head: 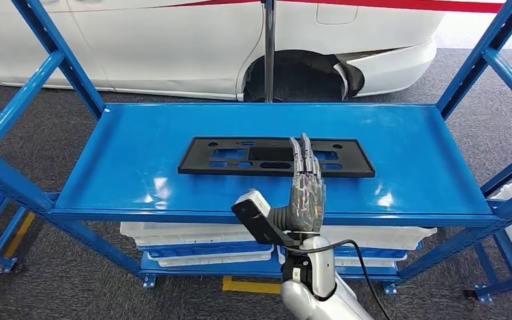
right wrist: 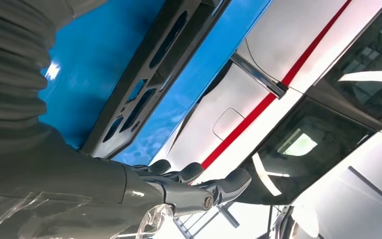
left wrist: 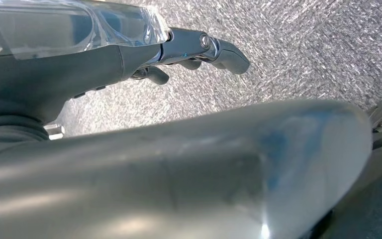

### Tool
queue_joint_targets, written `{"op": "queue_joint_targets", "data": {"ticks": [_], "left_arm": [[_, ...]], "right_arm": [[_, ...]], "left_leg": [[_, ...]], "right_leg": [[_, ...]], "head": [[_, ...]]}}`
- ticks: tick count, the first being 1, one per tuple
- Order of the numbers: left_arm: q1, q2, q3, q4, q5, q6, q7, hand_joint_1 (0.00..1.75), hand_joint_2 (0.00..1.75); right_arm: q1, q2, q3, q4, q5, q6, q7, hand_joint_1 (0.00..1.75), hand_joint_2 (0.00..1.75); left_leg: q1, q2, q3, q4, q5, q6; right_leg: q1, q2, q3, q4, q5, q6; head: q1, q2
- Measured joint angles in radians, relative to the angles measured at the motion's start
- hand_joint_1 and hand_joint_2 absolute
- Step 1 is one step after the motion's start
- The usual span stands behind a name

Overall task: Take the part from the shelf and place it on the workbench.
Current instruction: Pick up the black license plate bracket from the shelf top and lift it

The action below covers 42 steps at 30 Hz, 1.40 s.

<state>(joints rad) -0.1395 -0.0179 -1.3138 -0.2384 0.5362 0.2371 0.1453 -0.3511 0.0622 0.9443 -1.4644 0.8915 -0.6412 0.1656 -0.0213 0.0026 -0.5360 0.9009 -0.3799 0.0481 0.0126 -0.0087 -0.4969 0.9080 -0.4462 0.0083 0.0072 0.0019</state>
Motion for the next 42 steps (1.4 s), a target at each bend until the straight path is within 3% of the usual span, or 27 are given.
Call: {"op": "queue_joint_targets", "data": {"ticks": [7, 19, 36, 40, 42], "left_arm": [[-0.003, 0.0, 0.0, 0.0, -0.018, -0.005, 0.006, 0.0, 0.0], [-0.019, -0.003, -0.002, 0.0, -0.039, -0.017, 0.018, 0.0, 0.0], [-0.029, -0.004, -0.002, 0.0, -0.041, -0.021, 0.011, 0.0, 0.0], [-0.03, -0.005, -0.002, 0.0, -0.041, -0.024, 0.011, 0.0, 0.0], [-0.031, -0.006, -0.002, 0.0, -0.042, -0.027, 0.011, 0.0, 0.0]], "right_arm": [[-0.021, 0.0, 0.026, 0.025, 0.067, 0.024, 0.048, 0.0, 1.75], [-0.079, 0.0, 0.069, 0.108, 0.343, 0.052, 0.147, 0.0, 1.75], [-0.101, 0.0, 0.09, 0.169, 0.319, 0.09, 0.139, 0.0, 1.75], [-0.103, 0.004, 0.093, 0.175, 0.306, 0.094, 0.133, 0.0, 1.75], [-0.106, 0.007, 0.094, 0.176, 0.302, 0.094, 0.132, 0.0, 1.75]], "left_leg": [[0.0, 0.0, 0.0, 0.0, 0.0, 0.0], [0.0, 0.0, 0.0, 0.0, 0.0, 0.0], [-0.003, 0.0, -0.005, 0.009, -0.004, 0.006], [0.0, 0.0, -0.005, 0.006, -0.006, 0.013], [0.008, -0.001, 0.002, -0.002, -0.004, 0.017]], "right_leg": [[0.0, 0.0, 0.0, 0.0, 0.0, 0.0], [0.0, 0.0, -0.001, 0.0, 0.0, 0.0], [-0.001, 0.0, -0.001, 0.0, 0.0, 0.002], [-0.001, -0.001, -0.002, 0.001, -0.005, 0.01], [-0.001, 0.003, -0.018, 0.042, -0.03, 0.019]], "head": [[0.0, 0.0], [0.0, 0.0], [0.0, 0.0], [0.0, 0.0], [0.001, 0.0]]}}
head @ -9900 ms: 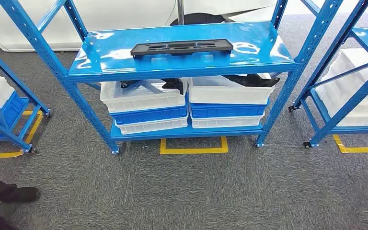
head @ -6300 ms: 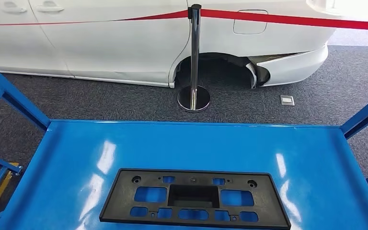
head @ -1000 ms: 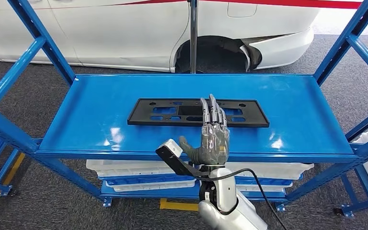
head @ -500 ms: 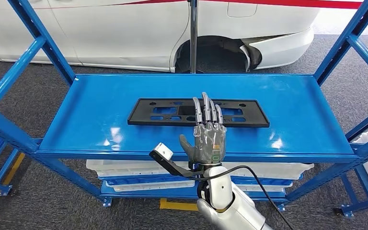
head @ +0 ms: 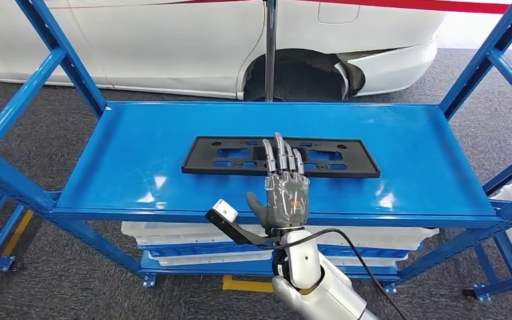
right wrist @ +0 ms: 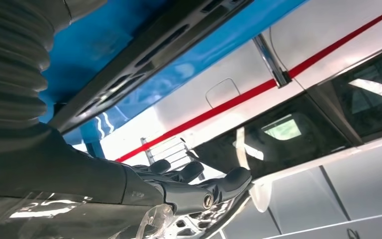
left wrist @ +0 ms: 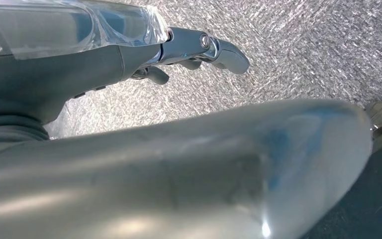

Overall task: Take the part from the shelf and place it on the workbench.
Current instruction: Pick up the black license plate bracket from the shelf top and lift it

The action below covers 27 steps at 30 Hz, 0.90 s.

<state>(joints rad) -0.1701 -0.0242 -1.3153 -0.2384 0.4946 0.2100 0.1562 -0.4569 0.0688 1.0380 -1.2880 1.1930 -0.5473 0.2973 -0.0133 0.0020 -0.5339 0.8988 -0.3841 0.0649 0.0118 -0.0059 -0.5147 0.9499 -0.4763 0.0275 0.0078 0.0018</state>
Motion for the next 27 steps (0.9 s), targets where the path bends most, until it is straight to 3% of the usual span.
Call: {"op": "queue_joint_targets", "data": {"ticks": [1, 3, 4, 5, 6, 8, 10, 13, 15, 16, 18, 19, 20, 21, 24, 25, 27], "left_arm": [[-0.001, -0.001, 0.0, 0.0, 0.0, -0.002, 0.0, 0.0, 0.0], [-0.001, -0.002, 0.0, 0.0, 0.0, -0.006, 0.0, 0.0, 0.0], [0.0, -0.002, 0.0, 0.0, 0.0, -0.007, 0.0, 0.0, 0.0], [0.001, -0.002, 0.0, 0.0, 0.0, -0.008, 0.0, 0.0, 0.0], [0.001, -0.002, 0.0, 0.0, 0.0, -0.008, 0.0, 0.0, 0.0], [0.001, -0.002, 0.0, 0.0, 0.0, -0.009, 0.0, 0.0, 0.0], [-0.001, -0.002, 0.0, 0.0, 0.0, -0.01, 0.001, 0.0, 0.0], [0.0, -0.002, 0.0, 0.0, 0.001, -0.012, 0.002, 0.0, 0.0], [0.0, -0.002, 0.0, 0.0, 0.001, -0.014, 0.002, 0.0, 0.0], [-0.001, -0.002, 0.0, 0.0, 0.001, -0.014, 0.002, 0.0, 0.0], [0.0, -0.002, 0.0, 0.0, 0.001, -0.015, 0.001, 0.0, 0.0], [0.001, -0.002, 0.0, 0.0, 0.001, -0.016, 0.001, 0.0, 0.0], [0.003, -0.002, 0.0, 0.0, 0.001, -0.017, 0.001, 0.0, 0.0], [0.004, -0.002, 0.0, 0.0, 0.001, -0.018, 0.001, 0.0, 0.0], [0.003, -0.001, 0.0, 0.0, 0.001, -0.022, 0.0, 0.0, 0.0], [0.002, -0.001, 0.0, 0.0, 0.001, -0.023, 0.0, 0.0, 0.0], [0.001, 0.0, 0.0, 0.0, 0.002, -0.023, 0.0, 0.0, 0.0]], "right_arm": [[-0.001, 0.0, 0.001, 0.001, -0.001, 0.0, -0.001, 0.0, 1.75], [-0.001, 0.0, 0.004, 0.003, -0.005, 0.001, -0.002, 0.0, 1.75], [0.0, 0.0, 0.005, 0.006, -0.006, 0.002, -0.002, 0.0, 1.75], [0.001, -0.001, 0.005, 0.008, -0.007, 0.002, -0.002, 0.0, 1.75], [0.001, -0.001, 0.006, 0.01, -0.008, 0.003, -0.002, 0.0, 1.75], [0.001, -0.002, 0.007, 0.013, -0.009, 0.003, -0.004, 0.0, 1.75], [0.0, 0.0, 0.008, 0.014, -0.011, 0.003, -0.006, 0.0, 1.75], [0.0, 0.001, 0.01, 0.017, -0.014, 0.003, -0.011, 0.0, 1.75], [0.0, 0.003, 0.01, 0.018, -0.014, 0.002, -0.013, 0.0, 1.75], [0.0, 0.004, 0.01, 0.018, -0.014, 0.002, -0.014, 0.0, 1.75], [0.001, 0.004, 0.011, 0.019, -0.015, 0.002, -0.015, 0.0, 1.75], [0.002, 0.004, 0.011, 0.021, -0.016, 0.001, -0.015, 0.0, 1.75], [0.003, 0.004, 0.011, 0.022, -0.017, 0.0, -0.016, 0.0, 1.75], [0.004, 0.004, 0.011, 0.024, -0.018, -0.001, -0.016, 0.0, 1.75], [0.004, 0.005, 0.011, 0.025, -0.019, -0.004, -0.019, 0.0, 1.75], [0.004, 0.005, 0.011, 0.025, -0.019, -0.004, -0.02, 0.0, 1.75], [0.003, 0.006, 0.012, 0.026, -0.019, -0.006, -0.022, 0.0, 1.75]], "left_leg": [[0.004, 0.0, 0.003, -0.003, 0.001, 0.001], [0.007, -0.001, 0.005, -0.002, -0.001, 0.003], [0.009, -0.001, 0.006, -0.002, -0.003, 0.001], [0.012, -0.002, 0.008, -0.001, -0.005, -0.002], [0.016, -0.004, 0.011, 0.001, -0.009, -0.007], [0.024, -0.007, 0.019, 0.009, -0.022, -0.021], [0.025, -0.01, 0.02, 0.021, -0.035, -0.037], [0.026, -0.01, 0.017, 0.024, -0.042, -0.05], [0.03, -0.008, 0.003, 0.059, -0.064, -0.058], [0.031, -0.008, -0.022, 0.11, -0.089, -0.062], [0.032, -0.007, -0.104, 0.266, -0.148, -0.067], [0.031, -0.007, -0.145, 0.333, -0.165, -0.068], [0.031, -0.007, -0.17, 0.365, -0.164, -0.066], [0.029, -0.007, -0.173, 0.351, -0.141, -0.062], [0.019, -0.007, -0.088, 0.135, -0.016, -0.038], [0.015, -0.007, -0.063, 0.079, 0.004, -0.031], [0.007, -0.007, -0.046, 0.045, 0.002, -0.025]], "right_leg": [[-0.002, 0.002, -0.026, 0.056, -0.028, 0.005], [-0.01, 0.005, -0.109, 0.21, -0.091, 0.014], [-0.015, 0.005, -0.145, 0.268, -0.104, 0.018], [-0.019, 0.005, -0.163, 0.286, -0.094, 0.023], [-0.025, 0.005, -0.158, 0.259, -0.063, 0.028], [-0.036, 0.005, -0.098, 0.113, 0.024, 0.04], [-0.039, 0.01, -0.052, 0.008, 0.063, 0.04], [-0.033, 0.015, -0.05, -0.001, 0.054, 0.015], [-0.033, 0.015, -0.046, -0.001, 0.05, -0.001], [-0.034, 0.014, -0.043, -0.002, 0.049, -0.007], [-0.03, 0.013, -0.039, -0.002, 0.044, -0.015], [-0.028, 0.013, -0.037, -0.002, 0.041, -0.018], [-0.025, 0.014, -0.034, -0.001, 0.038, -0.02], [-0.023, 0.016, -0.029, -0.001, 0.034, -0.022], [-0.016, 0.021, -0.008, -0.002, 0.02, -0.02], [-0.016, 0.022, -0.004, -0.002, 0.015, -0.016], [-0.016, 0.022, -0.003, -0.003, 0.01, -0.007]], "head": [[0.0, 0.0], [0.001, 0.0], [0.001, 0.0], [0.001, 0.0], [0.001, 0.0], [0.001, 0.0], [0.002, 0.0], [0.0, 0.0], [-0.002, 0.0], [-0.004, 0.0], [-0.007, 0.0], [-0.007, 0.0], [-0.008, 0.0], [-0.008, 0.0], [-0.008, 0.0], [-0.008, 0.0], [-0.008, 0.0]]}}
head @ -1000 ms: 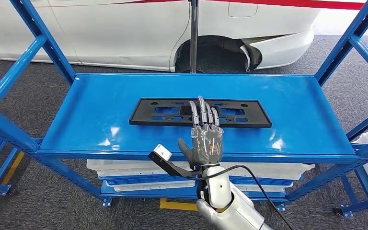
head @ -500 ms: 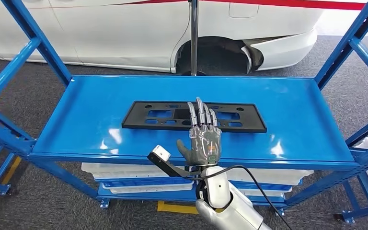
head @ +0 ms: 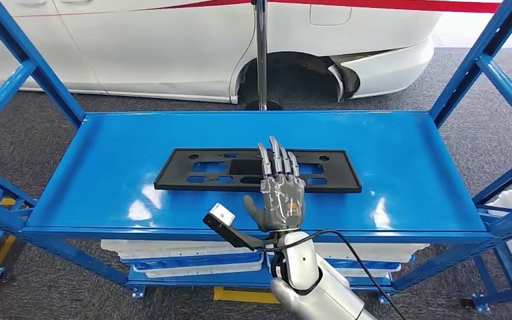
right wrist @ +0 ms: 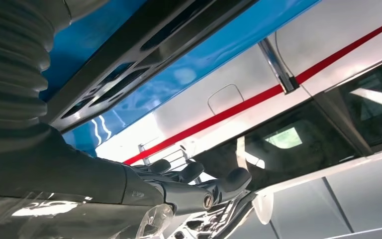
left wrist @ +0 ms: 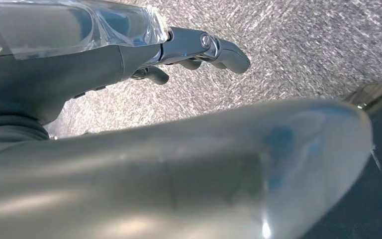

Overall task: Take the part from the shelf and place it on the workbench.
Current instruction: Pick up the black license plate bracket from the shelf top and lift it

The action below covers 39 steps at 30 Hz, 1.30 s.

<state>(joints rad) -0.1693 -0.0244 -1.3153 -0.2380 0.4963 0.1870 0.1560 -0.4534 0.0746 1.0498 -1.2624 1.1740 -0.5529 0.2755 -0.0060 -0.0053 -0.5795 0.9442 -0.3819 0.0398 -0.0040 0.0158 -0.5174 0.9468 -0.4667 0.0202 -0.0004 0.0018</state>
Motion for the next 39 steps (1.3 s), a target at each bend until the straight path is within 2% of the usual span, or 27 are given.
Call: {"op": "queue_joint_targets", "data": {"ticks": [2, 3, 4, 5, 7, 8, 9, 10, 11, 12, 13, 14, 16, 17, 18, 21, 24, 27, 29, 32, 39], "left_arm": [[0.001, 0.0, 0.0, 0.0, 0.0, 0.0, -0.002, 0.0, 0.0], [0.002, 0.0, 0.0, 0.0, 0.0, 0.0, -0.003, 0.0, 0.0], [0.001, 0.0, 0.0, 0.0, 0.0, 0.0, -0.005, 0.0, 0.0], [0.001, -0.001, 0.0, 0.0, 0.0, 0.0, -0.008, 0.0, 0.0], [0.0, -0.001, 0.0, 0.0, 0.0, 0.0, -0.011, 0.0, 0.0], [0.001, -0.001, 0.0, 0.0, 0.0, -0.001, -0.014, 0.0, 0.44], [0.002, -0.001, 0.0, 0.0, 0.0, -0.001, -0.018, 0.0, 0.87], [0.003, -0.001, 0.0, 0.0, 0.0, 0.0, -0.024, 0.0, 1.31], [0.003, -0.001, 0.0, 0.0, 0.0, 0.0, -0.032, 0.0, 1.75], [0.003, -0.002, 0.0, 0.0, 0.0, 0.001, -0.039, 0.0, 1.75], [0.001, -0.002, 0.0, 0.0, 0.0, 0.001, -0.043, 0.0, 1.75], [-0.001, -0.002, 0.0, 0.0, -0.001, 0.001, -0.045, 0.0, 1.75], [-0.001, -0.001, 0.0, 0.0, -0.001, 0.001, -0.047, 0.0, 1.75], [-0.001, -0.001, 0.0, 0.0, -0.001, 0.001, -0.048, 0.0, 1.75], [-0.001, -0.001, 0.0, 0.0, -0.001, 0.001, -0.048, 0.0, 1.31], [-0.002, -0.001, 0.0, 0.0, 0.0, 0.001, -0.048, 0.0, 0.0], [-0.002, -0.002, 0.0, 0.0, 0.0, 0.001, -0.048, 0.0, 0.0], [-0.002, -0.002, 0.0, 0.0, -0.001, 0.001, -0.048, 0.0, 0.0], [-0.002, -0.002, 0.0, 0.0, -0.001, 0.0, -0.048, 0.0, 0.0], [-0.002, -0.003, 0.0, 0.0, -0.001, 0.0, -0.048, 0.0, 0.0], [-0.002, -0.003, 0.0, 0.0, -0.001, 0.0, -0.048, 0.0, 0.0]], "right_arm": [[0.0, 0.001, 0.001, 0.001, 0.0, -0.002, -0.001, 0.0, 1.75], [0.0, 0.001, 0.001, 0.001, 0.0, -0.002, -0.001, 0.0, 1.75], [-0.001, 0.001, 0.001, 0.001, 0.0, -0.003, -0.001, 0.0, 1.75], [-0.001, 0.001, 0.001, 0.002, 0.0, -0.003, -0.001, 0.0, 1.75], [0.0, 0.0, 0.002, 0.003, 0.0, -0.002, -0.001, 0.0, 1.75], [0.001, -0.001, 0.002, 0.004, 0.0, 0.0, -0.001, 0.0, 1.75], [0.002, -0.002, 0.003, 0.006, 0.0, 0.005, -0.001, 0.0, 1.75], [0.002, -0.003, 0.003, 0.007, 0.0, 0.012, -0.001, 0.0, 1.75], [0.002, -0.003, 0.004, 0.007, 0.0, 0.021, -0.001, 0.0, 1.75], [0.001, -0.004, 0.004, 0.007, 0.0, 0.03, -0.001, 0.0, 1.75], [0.001, -0.004, 0.005, 0.007, 0.0, 0.038, -0.001, 0.0, 1.75], [0.0, -0.004, 0.006, 0.007, 0.0, 0.044, 0.0, 0.0, 1.75], [-0.001, -0.004, 0.008, 0.007, 0.0, 0.054, 0.001, 0.0, 1.75], [-0.001, -0.005, 0.008, 0.007, 0.0, 0.057, 0.001, 0.0, 1.75], [-0.001, -0.005, 0.009, 0.007, 0.0, 0.061, 0.001, 0.0, 1.75], [-0.001, -0.005, 0.012, 0.007, 0.0, 0.076, 0.001, 0.0, 1.75], [-0.001, -0.005, 0.014, 0.008, -0.003, 0.101, 0.002, 0.0, 1.75], [-0.002, -0.008, 0.017, 0.011, -0.013, 0.124, 0.007, 0.0, 1.75], [-0.003, -0.01, 0.018, 0.018, -0.021, 0.136, 0.01, 0.0, 1.75], [-0.003, -0.012, 0.019, 0.029, -0.028, 0.141, 0.011, 0.0, 1.75], [-0.004, -0.013, 0.022, 0.051, -0.036, 0.142, 0.009, 0.0, 1.75]], "left_leg": [[0.003, -0.001, 0.005, -0.008, -0.001, 0.002], [0.006, -0.002, 0.01, -0.013, -0.001, 0.005], [0.01, -0.002, 0.016, -0.017, -0.002, 0.008], [0.012, -0.001, 0.021, -0.019, -0.004, 0.012], [0.012, -0.001, 0.026, -0.019, -0.009, 0.015], [0.013, -0.001, 0.029, -0.019, -0.012, 0.015], [0.014, -0.002, 0.033, -0.019, -0.015, 0.013], [0.016, -0.003, 0.037, -0.018, -0.019, 0.009], [0.018, -0.004, 0.043, -0.016, -0.024, 0.004], [0.018, -0.005, 0.047, -0.014, -0.03, -0.002], [0.017, -0.005, 0.05, -0.012, -0.035, -0.009], [0.015, -0.005, 0.05, -0.009, -0.04, -0.012], [0.013, -0.005, 0.049, -0.007, -0.042, -0.002], [0.014, -0.004, 0.049, -0.008, -0.042, 0.005], [0.014, -0.004, 0.051, -0.01, -0.04, 0.011], [0.016, -0.004, 0.053, -0.016, -0.039, 0.009], [0.019, -0.004, 0.054, -0.018, -0.038, 0.0], [0.023, -0.004, 0.053, -0.018, -0.038, -0.02], [0.024, -0.004, 0.053, -0.019, -0.038, -0.028], [0.023, -0.004, 0.052, -0.018, -0.038, -0.031], [0.018, -0.004, 0.052, -0.017, -0.038, -0.031]], "right_leg": [[-0.002, -0.003, 0.0, 0.005, -0.008, 0.01], [-0.001, -0.005, -0.006, 0.024, -0.02, 0.016], [0.0, -0.007, -0.023, 0.064, -0.041, 0.02], [-0.001, -0.009, -0.053, 0.126, -0.07, 0.024], [-0.004, -0.009, -0.132, 0.266, -0.124, 0.031], [-0.006, -0.01, -0.162, 0.307, -0.129, 0.035], [-0.009, -0.01, -0.171, 0.307, -0.111, 0.038], [-0.013, -0.01, -0.16, 0.266, -0.074, 0.041], [-0.016, -0.011, -0.13, 0.192, -0.026, 0.044], [-0.018, -0.012, -0.097, 0.116, 0.01, 0.046], [-0.019, -0.011, -0.071, 0.058, 0.034, 0.044], [-0.02, -0.01, -0.057, 0.022, 0.045, 0.04], [-0.019, -0.006, -0.054, 0.01, 0.046, 0.031], [-0.018, -0.005, -0.054, 0.009, 0.046, 0.029], [-0.017, -0.004, -0.054, 0.009, 0.046, 0.028], [-0.012, -0.003, -0.054, 0.009, 0.043, 0.022], [-0.008, -0.003, -0.055, 0.01, 0.042, 0.017], [-0.005, -0.004, -0.055, 0.011, 0.041, 0.014], [-0.004, -0.004, -0.055, 0.011, 0.041, 0.013], [-0.005, -0.004, -0.054, 0.011, 0.042, 0.012], [-0.01, -0.005, -0.054, 0.01, 0.042, 0.013]], "head": [[0.0, 0.0], [0.0, 0.0], [0.001, 0.0], [0.001, 0.0], [0.002, 0.0], [0.002, 0.0], [0.002, 0.0], [0.002, 0.0], [0.002, 0.0], [0.003, 0.0], [0.004, 0.0], [0.005, 0.0], [0.005, 0.0], [0.005, 0.0], [0.005, 0.0], [0.005, 0.0], [0.005, 0.0], [0.005, 0.0], [0.005, 0.0], [0.005, 0.0], [0.005, 0.0]]}}
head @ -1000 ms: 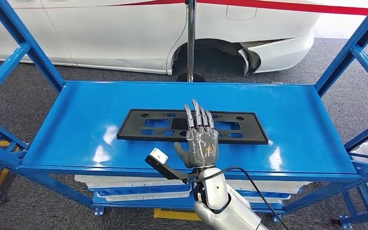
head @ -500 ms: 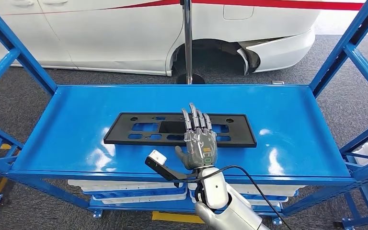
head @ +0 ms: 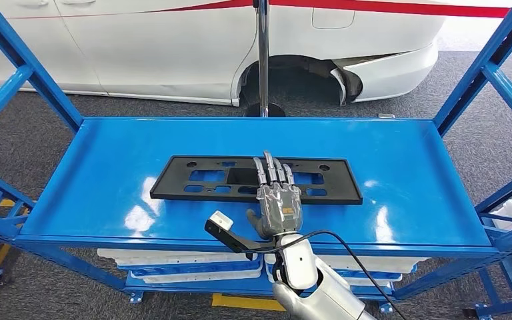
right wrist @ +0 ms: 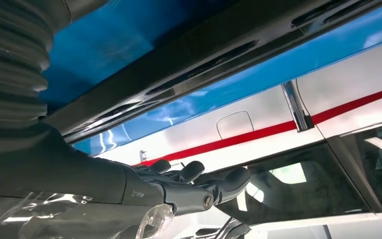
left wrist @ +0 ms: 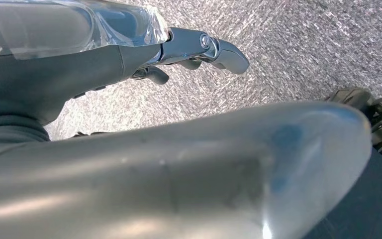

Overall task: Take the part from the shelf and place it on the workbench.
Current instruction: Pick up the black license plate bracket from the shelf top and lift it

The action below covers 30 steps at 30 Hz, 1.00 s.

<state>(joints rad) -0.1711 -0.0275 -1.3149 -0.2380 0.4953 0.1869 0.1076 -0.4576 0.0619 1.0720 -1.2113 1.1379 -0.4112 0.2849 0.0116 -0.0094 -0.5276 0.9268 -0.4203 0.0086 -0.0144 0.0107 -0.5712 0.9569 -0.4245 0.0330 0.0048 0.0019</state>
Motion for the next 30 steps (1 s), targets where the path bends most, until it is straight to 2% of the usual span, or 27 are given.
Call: {"op": "queue_joint_targets", "data": {"ticks": [7, 14, 26, 27, 30], "left_arm": [[0.0, 0.0, 0.0, 0.0, -0.003, -0.001, 0.0, 0.0, 0.0], [0.0, 0.0, 0.0, 0.0, -0.019, -0.003, 0.007, 0.0, 0.0], [0.002, 0.0, 0.0, 0.0, -0.035, 0.001, 0.017, 0.0, 0.0], [0.003, 0.0, 0.0, 0.0, -0.036, 0.003, 0.017, 0.0, 0.0], [0.003, 0.0, 0.0, 0.0, -0.046, 0.014, 0.015, 0.0, 0.0]], "right_arm": [[-0.002, 0.0, 0.001, 0.029, -0.024, -0.007, 0.003, 0.0, 1.75], [-0.022, -0.005, -0.006, 0.099, -0.033, -0.06, 0.07, 0.0, 1.75], [-0.045, -0.065, -0.077, 0.164, -0.048, -0.139, 0.143, 0.0, 1.75], [-0.043, -0.069, -0.083, 0.167, -0.051, -0.148, 0.142, 0.1, 1.75], [-0.035, -0.077, -0.099, 0.18, -0.074, -0.176, 0.123, 1.41, 1.75]], "left_leg": [[0.0, 0.0, 0.0, 0.0, 0.0, 0.0], [0.0, 0.0, 0.001, 0.0, 0.0, 0.0], [-0.001, 0.0, 0.006, 0.0, -0.001, 0.001], [-0.001, 0.0, 0.006, 0.0, -0.001, 0.001], [-0.001, 0.0, 0.007, 0.0, -0.001, 0.001]], "right_leg": [[0.0, 0.0, 0.0, 0.0, 0.0, 0.0], [0.0, 0.0, 0.0, 0.0, 0.0, 0.0], [-0.001, 0.0, 0.005, -0.001, 0.0, 0.0], [-0.001, 0.0, 0.005, -0.001, 0.0, 0.0], [-0.001, 0.0, 0.007, -0.001, 0.0, 0.0]], "head": [[0.0, 0.0], [0.0, 0.0], [0.0, 0.0], [0.0, 0.0], [0.0, 0.0]]}}
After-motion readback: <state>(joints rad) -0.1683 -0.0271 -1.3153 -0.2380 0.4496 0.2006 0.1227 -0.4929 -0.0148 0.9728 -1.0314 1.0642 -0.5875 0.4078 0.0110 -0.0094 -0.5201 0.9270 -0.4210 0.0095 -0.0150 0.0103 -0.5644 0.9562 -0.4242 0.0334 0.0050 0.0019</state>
